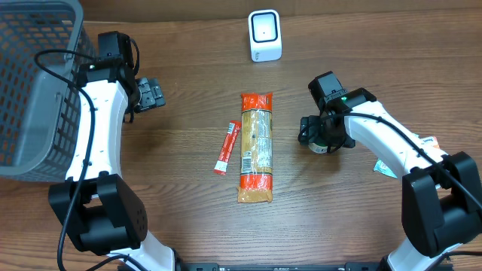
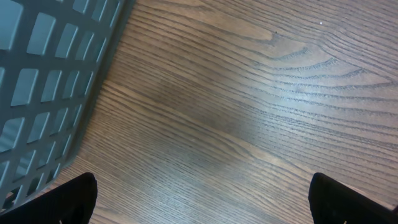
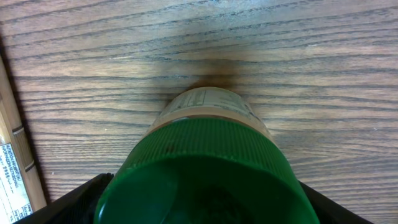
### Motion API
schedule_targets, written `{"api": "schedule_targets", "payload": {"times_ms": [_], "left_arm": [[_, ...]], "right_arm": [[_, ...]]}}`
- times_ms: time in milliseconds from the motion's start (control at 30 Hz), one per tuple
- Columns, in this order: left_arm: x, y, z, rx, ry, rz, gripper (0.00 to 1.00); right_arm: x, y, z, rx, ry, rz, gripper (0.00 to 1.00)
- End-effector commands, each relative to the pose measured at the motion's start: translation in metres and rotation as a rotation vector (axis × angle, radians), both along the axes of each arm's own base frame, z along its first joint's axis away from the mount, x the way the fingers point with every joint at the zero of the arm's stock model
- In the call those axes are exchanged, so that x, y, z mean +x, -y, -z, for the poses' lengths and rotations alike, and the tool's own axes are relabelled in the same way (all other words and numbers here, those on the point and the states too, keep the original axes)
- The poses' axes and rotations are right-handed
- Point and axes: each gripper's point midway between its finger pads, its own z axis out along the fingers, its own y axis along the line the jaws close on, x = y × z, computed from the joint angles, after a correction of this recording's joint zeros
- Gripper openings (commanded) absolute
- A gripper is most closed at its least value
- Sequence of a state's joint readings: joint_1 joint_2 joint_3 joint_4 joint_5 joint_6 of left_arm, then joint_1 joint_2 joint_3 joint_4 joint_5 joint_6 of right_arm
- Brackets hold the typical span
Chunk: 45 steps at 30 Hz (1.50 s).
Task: Scan the item barcode
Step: 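Close the right gripper on the jar and lift it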
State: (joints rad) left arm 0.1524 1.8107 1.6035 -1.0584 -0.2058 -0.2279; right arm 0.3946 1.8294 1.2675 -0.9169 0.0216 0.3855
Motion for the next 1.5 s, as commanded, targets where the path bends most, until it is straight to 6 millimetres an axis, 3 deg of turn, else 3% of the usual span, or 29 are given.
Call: {"api": "schedule_targets", "payload": {"times_ms": [0, 1167, 1300, 1467], "left_arm": [[0.0041, 0.0023, -0.0087, 0.002, 0.023, 0.017, 1.00], [0.0041, 0.0022, -0.0087, 0.003, 0.023, 0.017, 1.00], [0.0041, 0.0023, -0.0087, 0.002, 0.023, 0.017, 1.00], [0.0041, 0.0022, -0.0087, 0.003, 0.023, 0.017, 1.00]], "right_arm": [[0.0001, -0.0025, -0.0061, 0.017, 0.016, 0.008, 0.86], [0.0016, -0.0034, -0.0063, 0.020, 0.022, 0.008, 0.86], [0.0015, -0.0033, -0.0063, 0.020, 0.022, 0.008, 0.77], [0.0015, -0.0035, -0.0063, 0.020, 0.022, 0.007, 0.78]]}}
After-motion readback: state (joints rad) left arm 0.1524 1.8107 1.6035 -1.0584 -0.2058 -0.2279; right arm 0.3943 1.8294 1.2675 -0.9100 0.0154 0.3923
